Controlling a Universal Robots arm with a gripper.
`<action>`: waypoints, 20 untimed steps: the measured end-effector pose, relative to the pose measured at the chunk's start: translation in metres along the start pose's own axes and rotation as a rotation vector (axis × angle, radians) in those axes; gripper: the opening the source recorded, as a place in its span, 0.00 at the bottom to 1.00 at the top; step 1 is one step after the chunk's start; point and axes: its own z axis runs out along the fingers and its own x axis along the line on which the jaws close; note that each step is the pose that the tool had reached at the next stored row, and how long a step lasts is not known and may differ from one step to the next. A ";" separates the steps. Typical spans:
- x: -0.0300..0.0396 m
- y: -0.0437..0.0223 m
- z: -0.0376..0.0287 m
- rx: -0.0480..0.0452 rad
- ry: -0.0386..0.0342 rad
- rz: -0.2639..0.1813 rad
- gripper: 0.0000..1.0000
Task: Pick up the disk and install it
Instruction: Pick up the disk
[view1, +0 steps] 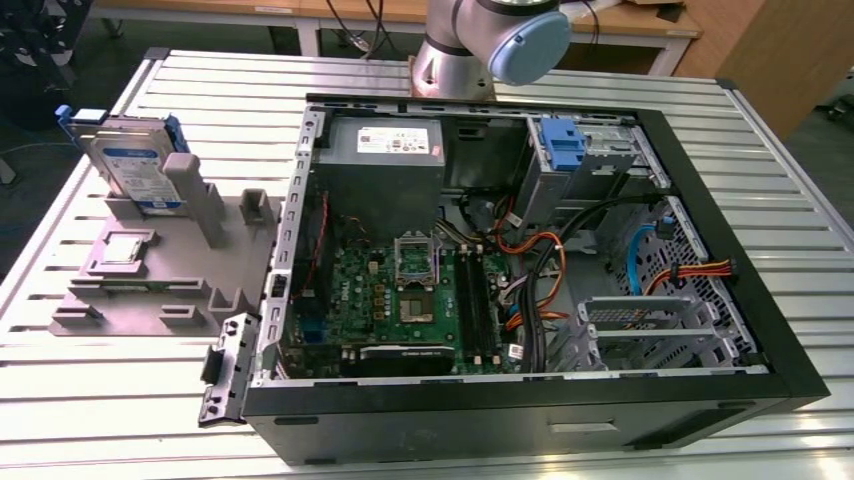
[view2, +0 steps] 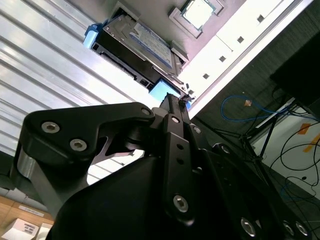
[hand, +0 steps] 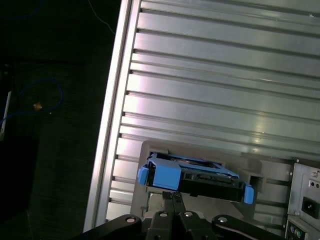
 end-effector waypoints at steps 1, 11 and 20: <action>0.0000 0.0000 0.0000 0.0000 0.0001 -0.002 0.10; 0.0000 -0.0001 0.0005 0.0025 0.0073 -0.165 0.10; 0.0000 -0.0001 0.0013 0.0050 0.0140 -0.322 0.10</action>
